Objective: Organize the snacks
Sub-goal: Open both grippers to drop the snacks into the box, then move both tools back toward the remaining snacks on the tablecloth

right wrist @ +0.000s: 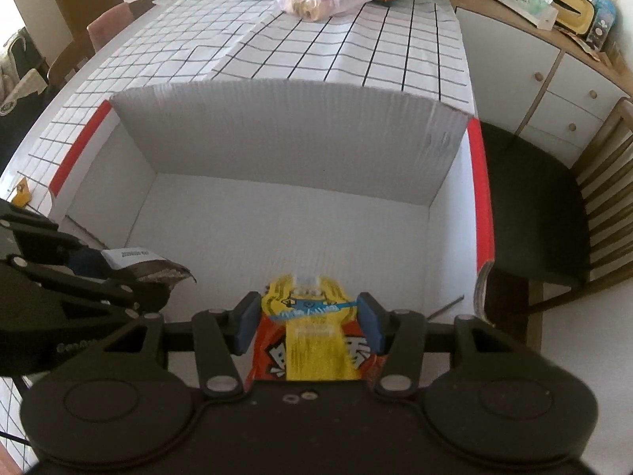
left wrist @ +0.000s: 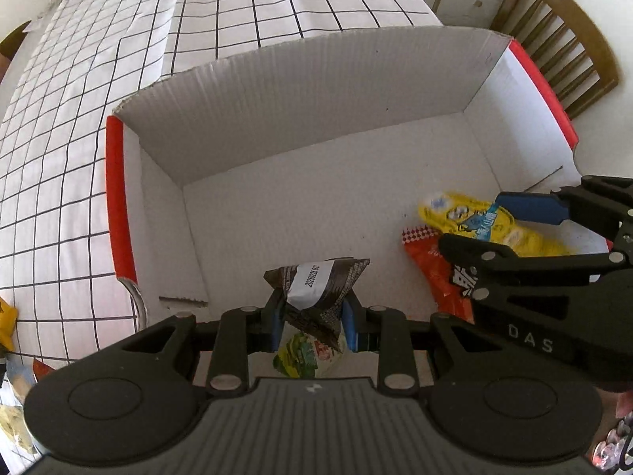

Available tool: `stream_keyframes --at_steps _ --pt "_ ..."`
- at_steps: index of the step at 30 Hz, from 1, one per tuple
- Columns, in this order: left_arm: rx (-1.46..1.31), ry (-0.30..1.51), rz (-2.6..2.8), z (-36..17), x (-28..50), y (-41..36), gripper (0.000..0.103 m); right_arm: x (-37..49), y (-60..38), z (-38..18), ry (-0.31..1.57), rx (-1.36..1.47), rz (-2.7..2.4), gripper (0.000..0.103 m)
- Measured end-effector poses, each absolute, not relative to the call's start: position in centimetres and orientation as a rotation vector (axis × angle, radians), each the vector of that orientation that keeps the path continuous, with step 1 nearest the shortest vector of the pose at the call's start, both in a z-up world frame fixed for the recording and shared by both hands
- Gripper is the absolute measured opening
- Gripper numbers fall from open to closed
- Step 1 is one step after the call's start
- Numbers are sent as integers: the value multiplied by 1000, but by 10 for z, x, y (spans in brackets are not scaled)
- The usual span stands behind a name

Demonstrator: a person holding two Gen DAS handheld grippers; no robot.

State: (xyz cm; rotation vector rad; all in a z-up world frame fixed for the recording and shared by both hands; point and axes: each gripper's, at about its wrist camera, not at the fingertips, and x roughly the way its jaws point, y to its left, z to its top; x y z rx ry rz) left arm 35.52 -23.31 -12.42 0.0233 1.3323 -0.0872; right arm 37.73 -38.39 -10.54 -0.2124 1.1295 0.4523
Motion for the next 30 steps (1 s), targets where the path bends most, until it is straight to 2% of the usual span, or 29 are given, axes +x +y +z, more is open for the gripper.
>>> stream_keyframes --at_steps 6,8,9,10,14,18,24,30 --pt "11 1324 -86 -127 355 -230 30 373 -387 -104 1125 -201 461 53" --pt "1 1308 -88 -123 352 -227 38 370 -389 -101 1119 -193 463 53" --pt "-4 1297 -89 -121 351 -226 47 368 -389 -99 1112 -191 466 55" --pt "-12 1283 -94 -118 349 -225 49 366 -390 -96 1104 -189 470 56" --pt "-24 1237 -103 -104 337 -220 50 358 -393 -83 1068 -176 477 64" --pt "-31 1182 -106 -90 323 -215 56 347 -395 -68 1028 -158 496 70" --pt "-50 1100 -112 -63 305 -204 56 329 -396 -45 965 -114 516 81" --pt "-69 1016 -130 -39 284 -187 61 308 -391 -22 896 -96 512 87"
